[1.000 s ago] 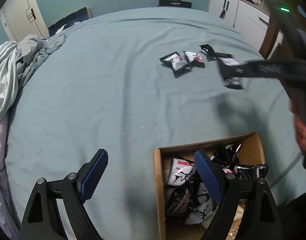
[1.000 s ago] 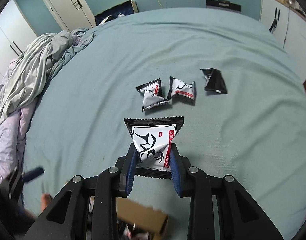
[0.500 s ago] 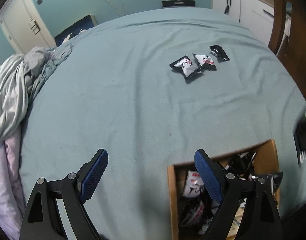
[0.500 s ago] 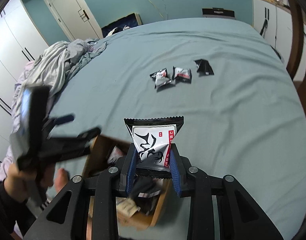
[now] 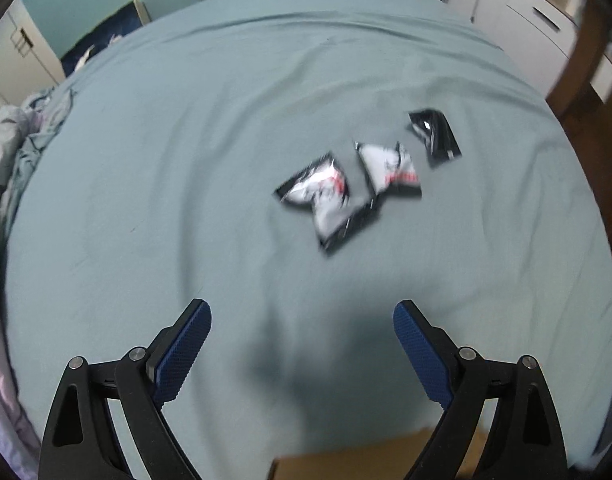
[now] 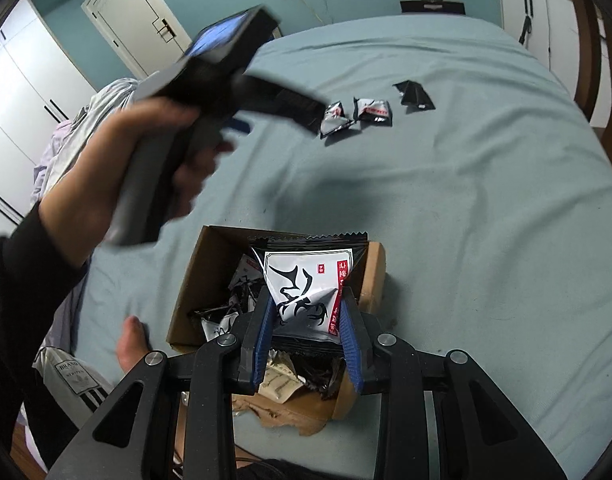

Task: Organize snacks
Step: 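Grasp another white packet with the left gripper while the right gripper holds its packet over the box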

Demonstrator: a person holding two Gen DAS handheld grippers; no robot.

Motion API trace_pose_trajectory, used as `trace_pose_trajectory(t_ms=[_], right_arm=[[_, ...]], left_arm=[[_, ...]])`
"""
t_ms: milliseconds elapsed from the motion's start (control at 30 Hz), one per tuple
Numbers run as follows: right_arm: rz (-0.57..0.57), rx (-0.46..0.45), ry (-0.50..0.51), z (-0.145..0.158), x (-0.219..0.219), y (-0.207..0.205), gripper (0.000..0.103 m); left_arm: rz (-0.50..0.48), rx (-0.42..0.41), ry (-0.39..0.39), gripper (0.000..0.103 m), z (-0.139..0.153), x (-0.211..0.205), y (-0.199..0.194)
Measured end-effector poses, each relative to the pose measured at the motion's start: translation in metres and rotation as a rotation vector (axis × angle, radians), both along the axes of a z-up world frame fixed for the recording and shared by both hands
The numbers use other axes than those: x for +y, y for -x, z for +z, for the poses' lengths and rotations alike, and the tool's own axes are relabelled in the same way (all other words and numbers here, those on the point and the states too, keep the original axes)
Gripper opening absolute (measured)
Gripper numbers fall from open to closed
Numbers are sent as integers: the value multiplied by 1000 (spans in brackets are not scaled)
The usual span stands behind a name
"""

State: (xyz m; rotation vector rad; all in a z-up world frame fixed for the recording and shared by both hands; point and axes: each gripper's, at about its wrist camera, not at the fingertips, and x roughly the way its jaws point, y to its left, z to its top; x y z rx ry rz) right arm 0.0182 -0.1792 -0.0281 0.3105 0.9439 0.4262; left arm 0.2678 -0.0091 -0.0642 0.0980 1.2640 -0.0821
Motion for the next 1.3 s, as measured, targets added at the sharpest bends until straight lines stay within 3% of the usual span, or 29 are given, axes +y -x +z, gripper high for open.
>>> trace_pose_trajectory(t_ms=[333, 400, 433, 533, 600, 667, 933, 1300], right_arm=[[-1, 52, -66, -13, -13, -17, 29], [0, 54, -65, -13, -10, -15, 29], [1, 57, -64, -14, -10, -16, 29], [0, 65, -62, -15, -10, -20, 29], [-3, 69, -65, -16, -9, -22, 29], [-7, 67, -65, -15, -8, -22, 29], [-34, 48, -35, -13, -5, -18, 29], [-46, 12, 5, 1, 1, -5, 29]], left_arm=[[161, 167, 110, 94, -53, -12, -78], [175, 202, 121, 91, -64, -14, -82], [176, 225, 128, 85, -71, -16, -83], [156, 184, 60, 77, -73, -27, -79], [128, 150, 41, 57, -68, -33, -72], [110, 137, 31, 49, -63, -37, -65], [140, 125, 44, 47, -40, -11, -14], [39, -71, -14, 47, 50, 37, 123]])
